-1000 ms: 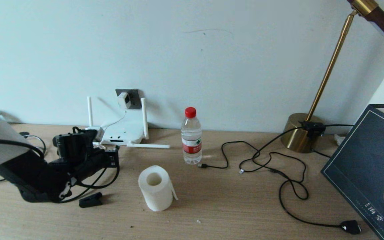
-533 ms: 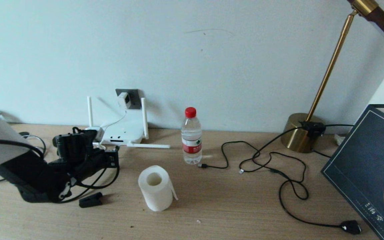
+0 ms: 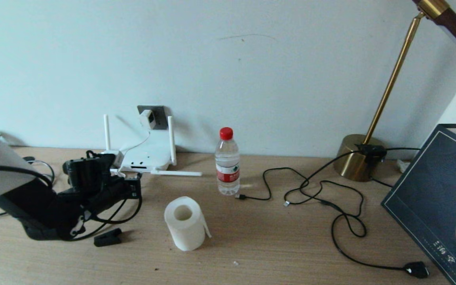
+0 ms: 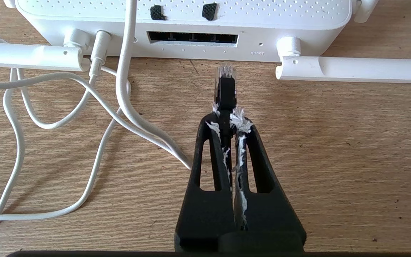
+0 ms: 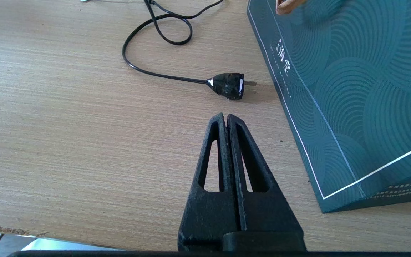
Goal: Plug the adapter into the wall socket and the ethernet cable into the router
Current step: Align cable and router interface
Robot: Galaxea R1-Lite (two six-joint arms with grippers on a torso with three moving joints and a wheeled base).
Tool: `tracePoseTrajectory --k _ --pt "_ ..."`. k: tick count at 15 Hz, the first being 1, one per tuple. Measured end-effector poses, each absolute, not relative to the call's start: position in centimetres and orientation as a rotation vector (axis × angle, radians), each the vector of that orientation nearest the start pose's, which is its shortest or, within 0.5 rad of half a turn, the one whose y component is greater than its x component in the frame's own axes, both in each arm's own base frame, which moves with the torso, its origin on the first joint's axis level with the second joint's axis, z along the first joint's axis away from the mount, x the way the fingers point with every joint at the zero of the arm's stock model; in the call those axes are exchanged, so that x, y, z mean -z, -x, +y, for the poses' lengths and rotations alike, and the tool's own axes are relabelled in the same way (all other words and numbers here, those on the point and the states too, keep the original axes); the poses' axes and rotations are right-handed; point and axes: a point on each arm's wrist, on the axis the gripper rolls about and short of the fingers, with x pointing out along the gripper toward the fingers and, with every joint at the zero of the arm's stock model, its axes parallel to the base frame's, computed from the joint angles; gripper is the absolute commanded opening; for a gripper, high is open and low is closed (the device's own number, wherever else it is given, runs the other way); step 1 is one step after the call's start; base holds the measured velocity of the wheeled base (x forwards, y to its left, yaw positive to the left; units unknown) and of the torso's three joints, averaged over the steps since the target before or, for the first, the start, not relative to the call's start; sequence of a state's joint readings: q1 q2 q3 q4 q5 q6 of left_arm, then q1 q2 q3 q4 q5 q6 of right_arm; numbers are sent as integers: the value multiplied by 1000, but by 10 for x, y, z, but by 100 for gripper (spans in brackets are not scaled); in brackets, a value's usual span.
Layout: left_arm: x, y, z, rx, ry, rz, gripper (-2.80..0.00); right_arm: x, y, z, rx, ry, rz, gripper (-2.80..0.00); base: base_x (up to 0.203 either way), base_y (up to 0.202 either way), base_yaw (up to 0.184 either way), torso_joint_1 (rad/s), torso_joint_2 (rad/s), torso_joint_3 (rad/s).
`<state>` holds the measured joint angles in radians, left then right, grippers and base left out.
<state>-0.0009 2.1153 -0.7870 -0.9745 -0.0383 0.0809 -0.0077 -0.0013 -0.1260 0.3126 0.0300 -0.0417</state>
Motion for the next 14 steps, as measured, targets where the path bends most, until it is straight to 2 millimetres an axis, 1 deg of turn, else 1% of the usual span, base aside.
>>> tracePoseTrajectory --k 14 --pt "-70 -364 -1 53 -73 356 -280 -78 36 1 -26 38 185 -280 0 0 0 0 0 0"
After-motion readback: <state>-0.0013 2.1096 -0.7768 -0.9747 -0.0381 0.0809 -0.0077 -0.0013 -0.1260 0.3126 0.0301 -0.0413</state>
